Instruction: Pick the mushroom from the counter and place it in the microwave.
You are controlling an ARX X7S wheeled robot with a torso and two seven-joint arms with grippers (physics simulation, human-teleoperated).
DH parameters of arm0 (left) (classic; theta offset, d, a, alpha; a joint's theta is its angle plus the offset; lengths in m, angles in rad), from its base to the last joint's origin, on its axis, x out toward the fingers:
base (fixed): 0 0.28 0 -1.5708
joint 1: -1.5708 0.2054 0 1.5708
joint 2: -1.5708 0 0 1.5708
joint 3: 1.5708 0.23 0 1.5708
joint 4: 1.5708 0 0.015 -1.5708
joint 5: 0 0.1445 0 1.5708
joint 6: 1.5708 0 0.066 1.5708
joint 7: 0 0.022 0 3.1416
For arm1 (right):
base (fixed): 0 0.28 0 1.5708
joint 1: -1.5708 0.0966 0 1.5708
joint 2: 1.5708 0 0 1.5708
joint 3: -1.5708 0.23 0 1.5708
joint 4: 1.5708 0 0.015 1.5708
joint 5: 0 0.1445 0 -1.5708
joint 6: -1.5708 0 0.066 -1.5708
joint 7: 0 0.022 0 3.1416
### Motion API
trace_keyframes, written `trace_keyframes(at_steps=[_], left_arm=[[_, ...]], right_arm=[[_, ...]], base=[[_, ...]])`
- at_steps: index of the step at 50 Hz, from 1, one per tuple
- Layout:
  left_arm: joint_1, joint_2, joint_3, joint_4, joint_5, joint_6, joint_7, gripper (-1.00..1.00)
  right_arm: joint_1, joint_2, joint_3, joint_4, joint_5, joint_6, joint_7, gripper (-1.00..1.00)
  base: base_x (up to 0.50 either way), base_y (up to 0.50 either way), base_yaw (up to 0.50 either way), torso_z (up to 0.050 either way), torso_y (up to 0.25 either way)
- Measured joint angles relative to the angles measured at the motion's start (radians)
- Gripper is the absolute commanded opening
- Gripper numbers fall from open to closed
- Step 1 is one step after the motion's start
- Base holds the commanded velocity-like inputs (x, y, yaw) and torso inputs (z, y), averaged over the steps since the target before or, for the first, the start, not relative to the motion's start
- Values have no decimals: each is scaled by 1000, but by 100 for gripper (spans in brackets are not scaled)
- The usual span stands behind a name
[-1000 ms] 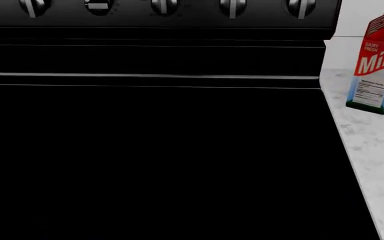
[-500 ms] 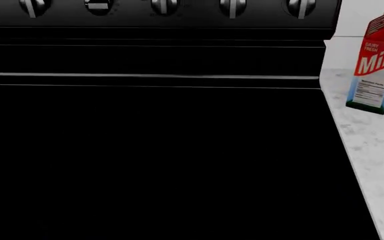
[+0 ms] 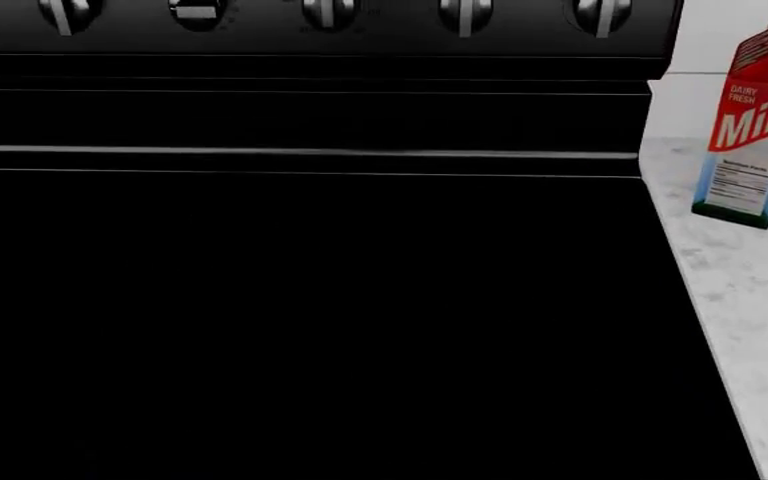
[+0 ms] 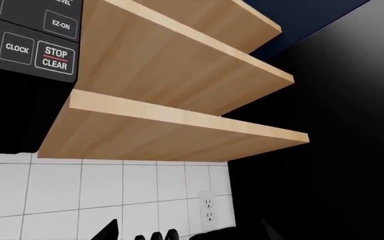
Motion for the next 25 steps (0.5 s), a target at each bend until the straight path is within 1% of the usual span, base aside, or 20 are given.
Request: trace_keyframes(at_steps=[25], left_arm=[[0, 0, 2, -79, -32, -77, -12, -100]], right_arm=[[1, 6, -6, 0, -1, 0, 9, 100]], base=[[0, 0, 0, 0, 0]])
